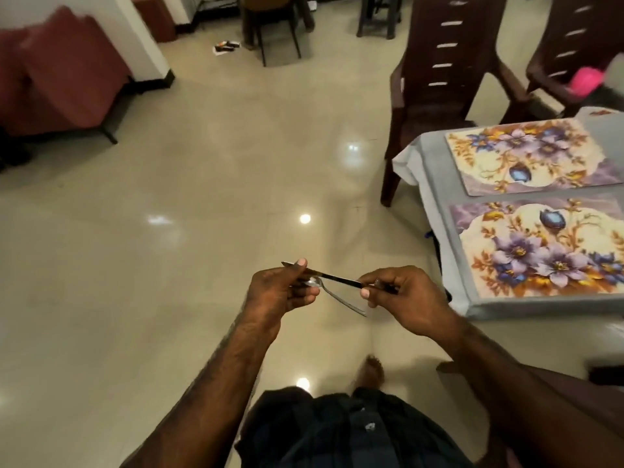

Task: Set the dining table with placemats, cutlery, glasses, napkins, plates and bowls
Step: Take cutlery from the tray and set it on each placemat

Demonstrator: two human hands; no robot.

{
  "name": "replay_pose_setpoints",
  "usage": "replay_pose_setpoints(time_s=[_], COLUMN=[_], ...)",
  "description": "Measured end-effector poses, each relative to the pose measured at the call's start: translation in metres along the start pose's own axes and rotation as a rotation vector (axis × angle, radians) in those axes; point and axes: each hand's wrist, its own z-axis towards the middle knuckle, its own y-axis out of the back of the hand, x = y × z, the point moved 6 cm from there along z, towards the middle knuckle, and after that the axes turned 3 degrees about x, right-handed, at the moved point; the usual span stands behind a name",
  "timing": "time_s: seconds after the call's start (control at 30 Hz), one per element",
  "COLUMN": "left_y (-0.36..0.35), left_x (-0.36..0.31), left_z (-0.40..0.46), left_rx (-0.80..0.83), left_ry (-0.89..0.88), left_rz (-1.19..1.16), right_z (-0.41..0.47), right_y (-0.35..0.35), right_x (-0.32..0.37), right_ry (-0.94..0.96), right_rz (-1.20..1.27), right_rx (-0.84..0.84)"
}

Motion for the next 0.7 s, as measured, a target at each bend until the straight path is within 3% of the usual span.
replay_pose_setpoints(time_s=[0.17, 0.37, 0.43, 0.57, 0.7], left_y=[-0.078, -0.210, -0.255, -0.341, -0.409], left_x=[-0.058, -0.105, -0.114, -0.111, -0.099], left_z=[0.086, 0.213, 0.255, 0.321, 0.346], left_rx=[0.200, 0.480, 0.559, 0.770, 1.005], left_ry=[0.019, -0.018, -0.026, 0.157, 0.178], left_rz=[0.081, 0.280, 0.299, 0.309, 0.615], right_z=[0.048, 0.091, 0.102, 0.115, 0.106], right_y=[0.101, 0.188, 0.208, 0.231, 0.238], right_x=[-0.003, -0.054, -0.071, -0.105, -0.128], right_ry=[0.035, -0.112, -0.169, -0.329, -0.436], right_rz=[0.096, 0.118, 0.174, 0.380, 0.437], right_rx=[-0.173, -0.409, -0.506, -0.742, -0.911])
